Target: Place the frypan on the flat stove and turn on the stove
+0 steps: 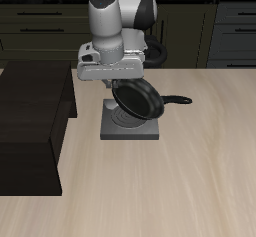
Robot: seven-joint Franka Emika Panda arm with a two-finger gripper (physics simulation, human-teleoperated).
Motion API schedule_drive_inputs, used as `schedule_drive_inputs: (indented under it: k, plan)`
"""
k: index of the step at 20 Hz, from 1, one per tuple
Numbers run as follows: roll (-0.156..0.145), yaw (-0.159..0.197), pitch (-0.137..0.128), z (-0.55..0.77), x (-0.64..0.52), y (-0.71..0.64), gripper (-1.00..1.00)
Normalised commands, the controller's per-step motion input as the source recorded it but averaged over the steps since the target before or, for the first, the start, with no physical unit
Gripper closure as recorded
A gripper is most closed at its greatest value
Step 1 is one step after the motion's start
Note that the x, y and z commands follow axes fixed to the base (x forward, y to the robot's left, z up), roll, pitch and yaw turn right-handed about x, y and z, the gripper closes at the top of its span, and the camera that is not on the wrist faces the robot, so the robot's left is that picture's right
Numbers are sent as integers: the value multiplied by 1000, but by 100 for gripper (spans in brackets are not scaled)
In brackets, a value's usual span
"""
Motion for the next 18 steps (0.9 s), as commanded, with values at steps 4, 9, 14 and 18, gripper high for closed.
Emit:
schedule_drive_inputs:
  k: [4,9,14,18]
  plan:
    - [-45,-8,36,-207,142,-200,100]
    - [-18,-1,32,-183,-17,-48,100]
    - [8,10,57,-268,-100,77,100]
    - [2,34,27,-247,-3,-3,100]
